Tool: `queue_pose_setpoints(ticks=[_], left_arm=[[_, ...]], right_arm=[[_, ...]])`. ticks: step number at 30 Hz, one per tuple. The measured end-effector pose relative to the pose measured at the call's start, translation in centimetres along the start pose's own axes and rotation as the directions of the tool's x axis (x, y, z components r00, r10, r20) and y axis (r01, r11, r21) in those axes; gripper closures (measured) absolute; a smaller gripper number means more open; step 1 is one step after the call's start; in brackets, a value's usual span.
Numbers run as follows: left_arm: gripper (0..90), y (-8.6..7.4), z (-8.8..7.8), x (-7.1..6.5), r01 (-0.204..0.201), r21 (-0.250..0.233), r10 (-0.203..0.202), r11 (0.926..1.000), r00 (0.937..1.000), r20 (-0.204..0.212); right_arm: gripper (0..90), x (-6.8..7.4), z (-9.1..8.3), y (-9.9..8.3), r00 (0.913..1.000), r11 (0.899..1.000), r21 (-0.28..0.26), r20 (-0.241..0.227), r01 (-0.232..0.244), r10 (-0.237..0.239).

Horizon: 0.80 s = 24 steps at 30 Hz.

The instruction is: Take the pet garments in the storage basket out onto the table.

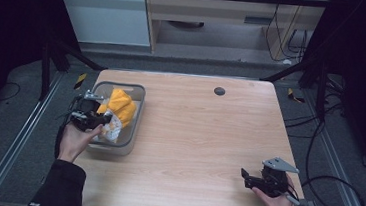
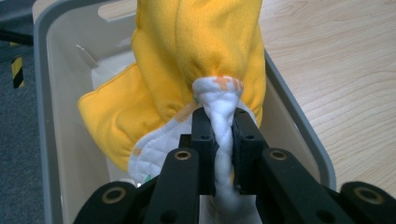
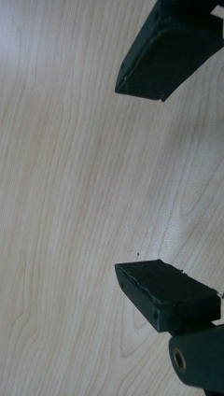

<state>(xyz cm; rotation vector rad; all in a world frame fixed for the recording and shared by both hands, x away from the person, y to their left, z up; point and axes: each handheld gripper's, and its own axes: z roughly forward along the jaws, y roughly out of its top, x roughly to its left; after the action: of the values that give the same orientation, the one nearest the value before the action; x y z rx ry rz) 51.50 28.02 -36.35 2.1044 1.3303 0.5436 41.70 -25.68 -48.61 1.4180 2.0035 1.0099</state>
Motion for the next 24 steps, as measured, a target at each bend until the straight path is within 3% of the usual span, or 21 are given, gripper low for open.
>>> queue_pose_setpoints(ticks=[7,24], left_arm=[[81.3,0.4,-1.3,-0.2,-0.016,-0.030,0.016,0.9994,0.9999,0.004],[81.3,1.5,-3.8,-2.4,-0.084,-0.082,0.088,0.9930,0.9955,0.036]], right_arm=[[11.9,0.0,0.0,0.0,1.0000,1.000,-0.001,0.000,0.003,-0.003],[12.0,0.0,0.0,0.0,1.0000,1.000,0.000,0.003,0.001,-0.001]])
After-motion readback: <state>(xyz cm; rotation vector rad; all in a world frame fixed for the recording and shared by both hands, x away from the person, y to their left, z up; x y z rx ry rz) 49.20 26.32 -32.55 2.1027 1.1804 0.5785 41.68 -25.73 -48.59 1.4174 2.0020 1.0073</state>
